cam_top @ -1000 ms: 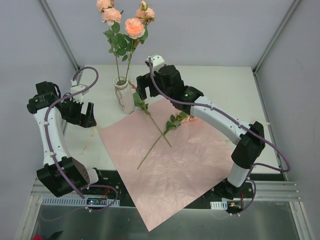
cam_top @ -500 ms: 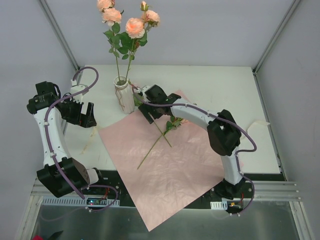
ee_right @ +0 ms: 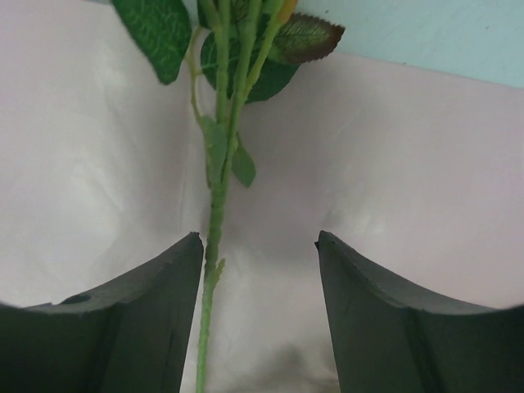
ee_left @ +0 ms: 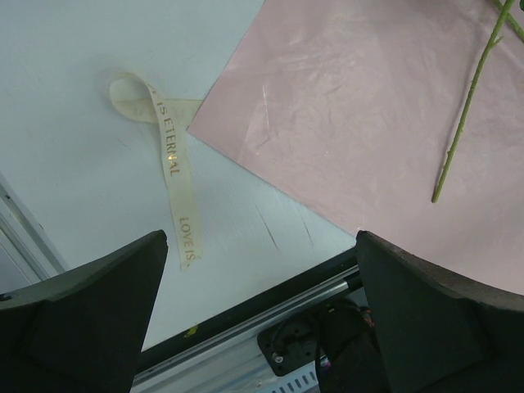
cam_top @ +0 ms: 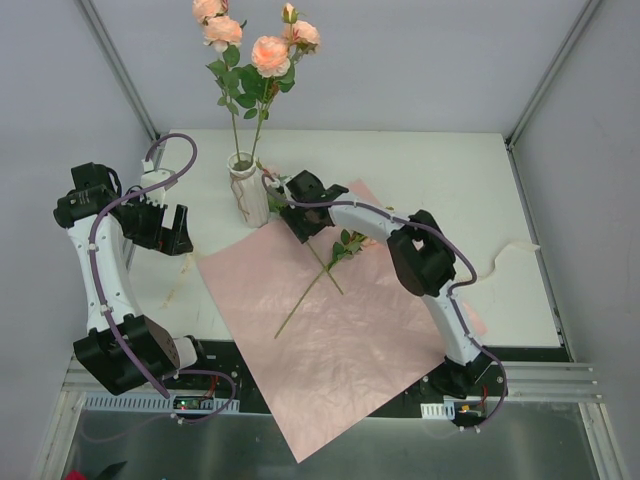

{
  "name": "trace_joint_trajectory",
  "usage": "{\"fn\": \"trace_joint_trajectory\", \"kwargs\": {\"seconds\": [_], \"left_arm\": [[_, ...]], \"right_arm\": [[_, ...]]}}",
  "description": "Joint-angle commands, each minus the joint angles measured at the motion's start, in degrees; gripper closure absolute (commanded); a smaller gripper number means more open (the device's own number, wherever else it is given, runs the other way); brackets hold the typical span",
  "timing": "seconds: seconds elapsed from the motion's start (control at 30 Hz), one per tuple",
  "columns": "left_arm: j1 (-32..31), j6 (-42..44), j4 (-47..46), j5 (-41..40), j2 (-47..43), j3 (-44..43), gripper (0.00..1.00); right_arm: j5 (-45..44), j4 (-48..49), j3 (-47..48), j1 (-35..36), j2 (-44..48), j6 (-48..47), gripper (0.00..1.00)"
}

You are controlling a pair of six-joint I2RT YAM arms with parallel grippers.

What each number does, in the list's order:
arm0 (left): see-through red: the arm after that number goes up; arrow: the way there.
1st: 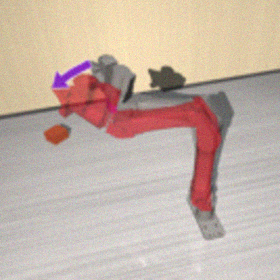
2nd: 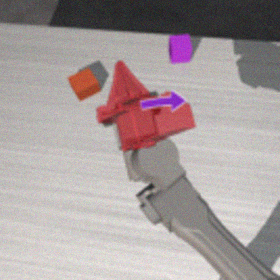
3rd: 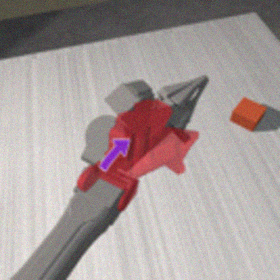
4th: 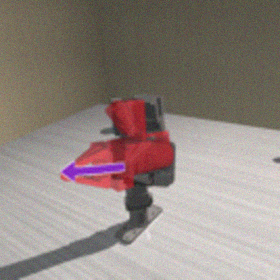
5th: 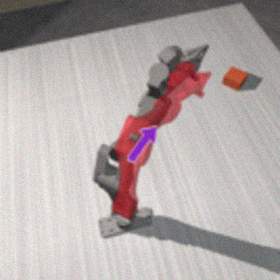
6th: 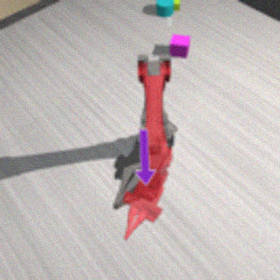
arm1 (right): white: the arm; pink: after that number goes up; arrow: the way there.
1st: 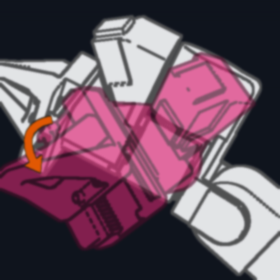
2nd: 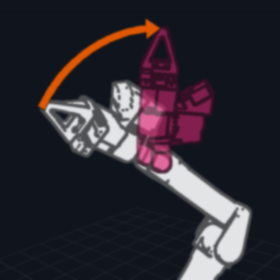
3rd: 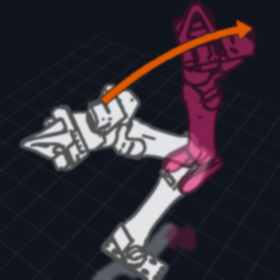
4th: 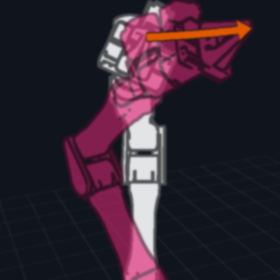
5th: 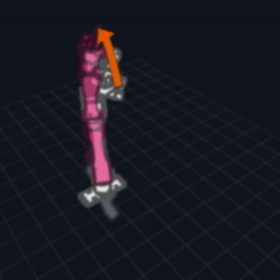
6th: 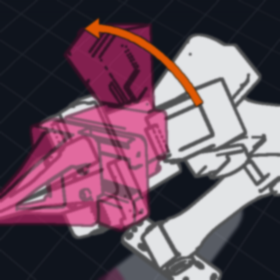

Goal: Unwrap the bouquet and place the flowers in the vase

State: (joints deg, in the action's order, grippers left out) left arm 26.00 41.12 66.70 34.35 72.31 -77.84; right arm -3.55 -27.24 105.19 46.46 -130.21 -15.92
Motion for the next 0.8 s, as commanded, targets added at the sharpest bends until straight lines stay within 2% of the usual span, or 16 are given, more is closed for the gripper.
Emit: {"fn": "trace_joint_trajectory", "kwargs": {"seconds": [0.0,0.3,0.4,0.43,0.5,0.77], "left_arm": [[0.72,1.24,0.8,0.81,0.11,0.41,0.01],[1.07,1.77,0.28,0.19,0.37,1.38,0.01],[1.42,2.03,0.28,-0.07,0.2,1.47,0.01],[1.51,2.12,0.19,-0.07,0.02,1.55,0.01],[1.6,2.21,0.28,-0.33,-0.24,1.64,0.01],[1.77,2.21,0.45,0.19,-1.47,1.47,0.01]], "right_arm": [[0.92,0.35,4.84,-0.4,-2.4,-0.08,0.4],[2.41,-0.97,7.93,-0.14,-6.19,3.09,0.62],[1.71,-0.97,7.49,-0.14,-5.41,3.53,0.76],[0.57,-1.14,7.4,-0.23,-4.97,3.62,0.88],[-0.75,-1.06,6.79,-0.49,-3.13,4.4,0.99],[-2.16,3.16,-1.81,-6.28,9.26,14.15,0.99]]}}
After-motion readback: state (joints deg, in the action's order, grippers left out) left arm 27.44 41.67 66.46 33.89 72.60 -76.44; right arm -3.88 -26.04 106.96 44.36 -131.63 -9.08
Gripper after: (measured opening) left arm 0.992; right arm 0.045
